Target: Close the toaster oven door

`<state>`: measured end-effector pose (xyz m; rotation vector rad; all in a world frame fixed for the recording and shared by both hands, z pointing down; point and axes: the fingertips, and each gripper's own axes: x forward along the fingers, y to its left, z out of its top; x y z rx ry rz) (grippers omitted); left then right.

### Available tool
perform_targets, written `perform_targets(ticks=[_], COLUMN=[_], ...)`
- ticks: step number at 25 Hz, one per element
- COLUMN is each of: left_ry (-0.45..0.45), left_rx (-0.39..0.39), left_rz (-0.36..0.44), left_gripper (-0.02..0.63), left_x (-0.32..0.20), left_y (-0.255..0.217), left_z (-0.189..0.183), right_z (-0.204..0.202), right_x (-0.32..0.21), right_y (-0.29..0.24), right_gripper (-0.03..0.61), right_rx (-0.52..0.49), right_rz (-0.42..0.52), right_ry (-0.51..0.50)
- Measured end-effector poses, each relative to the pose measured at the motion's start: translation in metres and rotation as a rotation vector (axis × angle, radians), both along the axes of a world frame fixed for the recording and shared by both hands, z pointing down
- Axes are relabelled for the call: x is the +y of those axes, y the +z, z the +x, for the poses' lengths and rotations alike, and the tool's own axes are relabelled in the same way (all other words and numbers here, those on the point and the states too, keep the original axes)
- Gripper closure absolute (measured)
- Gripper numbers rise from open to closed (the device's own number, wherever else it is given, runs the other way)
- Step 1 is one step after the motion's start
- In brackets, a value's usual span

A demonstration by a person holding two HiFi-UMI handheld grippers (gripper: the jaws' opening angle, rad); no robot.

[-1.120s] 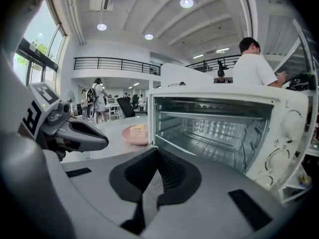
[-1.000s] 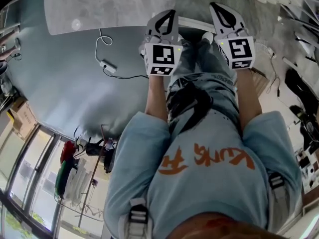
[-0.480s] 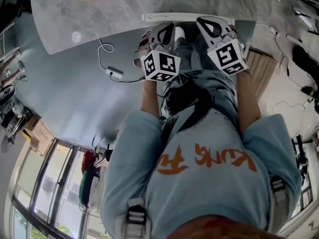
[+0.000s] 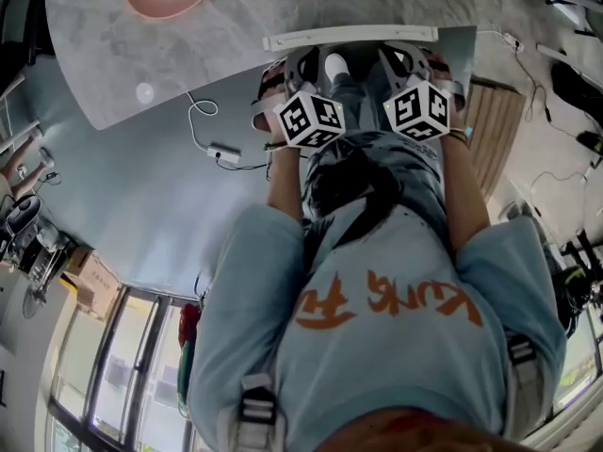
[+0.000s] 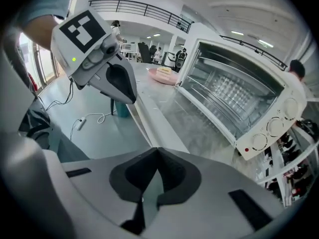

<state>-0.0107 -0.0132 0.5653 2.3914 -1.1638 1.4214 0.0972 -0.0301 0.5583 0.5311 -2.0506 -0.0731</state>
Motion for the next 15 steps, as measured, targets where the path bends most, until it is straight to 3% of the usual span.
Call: perform_targets(ticks=[11,15], left_ry=[0.017,0.017], left_rx=[-0.012,-0.041], left_rz=[-0.012,0.023], left_gripper=[0.611,0.611], left_x=[-0.001,-0.003], left_y=[0.008,0.004], left_z=[0.011,0.011], right_z=[0.015,0.017], right_x=[-0.004,-0.005], right_y=[0.021,0.019], right_gripper=[0.581,0.58], right_rx=[0.127,0.148], right_rz=[0.064,0.089], right_ry=[0.098,0.105])
